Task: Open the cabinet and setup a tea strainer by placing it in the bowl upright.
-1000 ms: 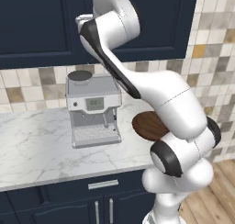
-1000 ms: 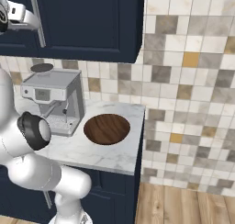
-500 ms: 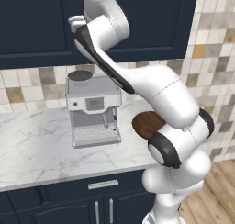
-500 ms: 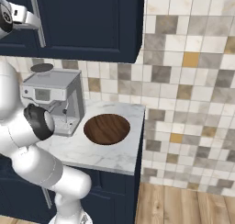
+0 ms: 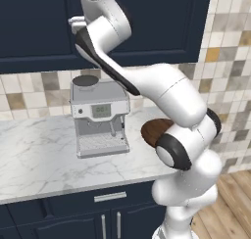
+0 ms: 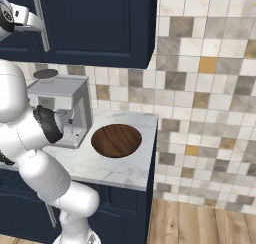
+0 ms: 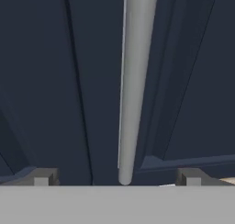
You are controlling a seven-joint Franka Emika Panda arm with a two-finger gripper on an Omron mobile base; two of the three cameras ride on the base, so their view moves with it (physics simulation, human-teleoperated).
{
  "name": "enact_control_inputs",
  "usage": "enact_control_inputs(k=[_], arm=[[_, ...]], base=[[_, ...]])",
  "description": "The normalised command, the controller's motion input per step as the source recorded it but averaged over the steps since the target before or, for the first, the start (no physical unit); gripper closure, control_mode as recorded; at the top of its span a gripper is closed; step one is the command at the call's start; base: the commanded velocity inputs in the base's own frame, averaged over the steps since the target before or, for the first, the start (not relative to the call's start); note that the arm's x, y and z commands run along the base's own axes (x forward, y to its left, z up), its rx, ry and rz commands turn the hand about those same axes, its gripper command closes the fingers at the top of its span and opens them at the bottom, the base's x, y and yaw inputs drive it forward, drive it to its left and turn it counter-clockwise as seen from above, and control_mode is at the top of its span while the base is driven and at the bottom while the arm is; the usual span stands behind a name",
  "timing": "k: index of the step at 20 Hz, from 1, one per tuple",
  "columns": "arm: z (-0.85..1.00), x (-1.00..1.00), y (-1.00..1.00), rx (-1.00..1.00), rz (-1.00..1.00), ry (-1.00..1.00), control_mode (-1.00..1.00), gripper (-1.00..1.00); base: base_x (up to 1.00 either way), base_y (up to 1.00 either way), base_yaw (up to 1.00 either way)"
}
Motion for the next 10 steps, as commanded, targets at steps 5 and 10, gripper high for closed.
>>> enact_control_inputs(k=[5,10], arm=[[0.00,0.00,-0.09,0.00,0.00,0.00,-1.00,-1.00],[0.00,0.00,-0.11,0.00,0.00,0.00,-1.00,-1.00]], base=[[0.00,0.00,0.00],[0.00,0.00,0.00]])
